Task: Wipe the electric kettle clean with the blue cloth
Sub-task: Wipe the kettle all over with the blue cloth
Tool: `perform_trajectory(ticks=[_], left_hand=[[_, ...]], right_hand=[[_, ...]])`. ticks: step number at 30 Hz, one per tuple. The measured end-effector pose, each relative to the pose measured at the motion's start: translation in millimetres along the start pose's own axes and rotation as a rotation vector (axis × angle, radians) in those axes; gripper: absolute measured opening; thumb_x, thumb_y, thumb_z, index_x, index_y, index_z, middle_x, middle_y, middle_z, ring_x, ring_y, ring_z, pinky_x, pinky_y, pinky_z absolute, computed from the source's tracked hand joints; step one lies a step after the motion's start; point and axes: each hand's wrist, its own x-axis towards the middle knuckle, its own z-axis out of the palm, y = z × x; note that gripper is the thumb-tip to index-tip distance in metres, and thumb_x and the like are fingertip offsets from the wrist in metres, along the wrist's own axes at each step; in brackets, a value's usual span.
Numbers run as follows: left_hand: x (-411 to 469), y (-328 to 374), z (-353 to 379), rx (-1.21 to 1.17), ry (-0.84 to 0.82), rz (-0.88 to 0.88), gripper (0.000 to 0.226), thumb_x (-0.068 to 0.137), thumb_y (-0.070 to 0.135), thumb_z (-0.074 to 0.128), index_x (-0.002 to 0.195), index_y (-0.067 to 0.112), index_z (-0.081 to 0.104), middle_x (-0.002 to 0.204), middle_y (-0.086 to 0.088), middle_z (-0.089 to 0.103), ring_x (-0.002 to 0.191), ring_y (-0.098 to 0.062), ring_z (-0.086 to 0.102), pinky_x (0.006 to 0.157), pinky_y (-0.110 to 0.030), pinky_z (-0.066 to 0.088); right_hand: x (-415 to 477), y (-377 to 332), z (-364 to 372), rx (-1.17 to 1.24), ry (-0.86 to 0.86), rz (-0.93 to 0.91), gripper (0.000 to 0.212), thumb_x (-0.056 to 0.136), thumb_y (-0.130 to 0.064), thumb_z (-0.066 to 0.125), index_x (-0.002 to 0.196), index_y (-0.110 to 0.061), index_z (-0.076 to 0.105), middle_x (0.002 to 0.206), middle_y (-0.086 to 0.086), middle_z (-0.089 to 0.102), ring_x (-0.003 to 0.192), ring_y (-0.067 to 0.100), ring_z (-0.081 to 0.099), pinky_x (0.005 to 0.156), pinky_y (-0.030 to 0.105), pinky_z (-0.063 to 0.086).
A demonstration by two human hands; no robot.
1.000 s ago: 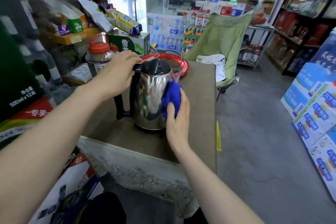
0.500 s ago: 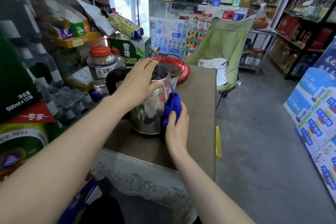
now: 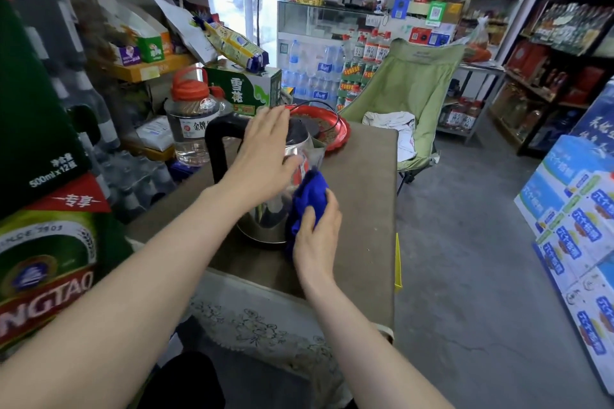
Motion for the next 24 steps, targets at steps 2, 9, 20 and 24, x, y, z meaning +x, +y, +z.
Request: perform_trajectory(ticks=[2, 9, 20, 24], left_hand=[[0.5, 2.6, 5.7, -0.005, 0.051, -0.009, 0.074, 0.096, 0.025, 0.053, 0.155, 0.005, 0.011, 0.163, -0.010, 0.011, 0.151, -0.026, 0.002, 0.123, -0.039, 0.004], [0.3, -3.7, 2.4, 0.021, 0.028, 0.056, 0.071, 0.097, 0.028, 0.056, 0.154, 0.008, 0.020, 0.163, -0.010, 0.011, 0.150, -0.026, 0.001, 0.120, -0.036, 0.003], [5.4, -26.0, -24.3, -0.204, -0.133, 0.177, 0.086, 0.088, 0.027, 0.068, 0.156, 0.024, 0.014, 0.160, 0.000, 0.023, 0.147, -0.015, 0.021, 0.120, -0.038, 0.021], [5.2, -32.5, -38.2, -0.352, -0.183, 0.100, 0.090, 0.074, 0.024, 0.068, 0.153, 0.028, 0.025, 0.151, 0.005, 0.038, 0.136, -0.010, 0.039, 0.113, -0.030, 0.032]], right_hand=[[1.6, -17.9, -1.1, -0.007, 0.014, -0.184, 0.046, 0.102, -0.009, 0.044, 0.147, -0.015, 0.038, 0.147, 0.003, 0.039, 0.127, 0.002, 0.037, 0.104, 0.007, 0.025], [54.6, 11.2, 0.9, 0.089, 0.026, 0.226, 0.034, 0.101, -0.019, 0.043, 0.134, -0.025, 0.048, 0.130, 0.005, 0.060, 0.119, 0.028, 0.057, 0.106, 0.042, 0.044], [47.9, -26.3, -19.6, 0.134, -0.061, -0.102, 0.037, 0.097, -0.026, 0.043, 0.133, -0.031, 0.049, 0.131, -0.002, 0.059, 0.122, 0.016, 0.056, 0.110, 0.045, 0.042], [14.6, -26.4, -18.0, 0.149, -0.024, -0.239, 0.034, 0.102, -0.013, 0.045, 0.136, -0.020, 0.048, 0.131, -0.003, 0.053, 0.120, 0.002, 0.050, 0.102, 0.017, 0.038]])
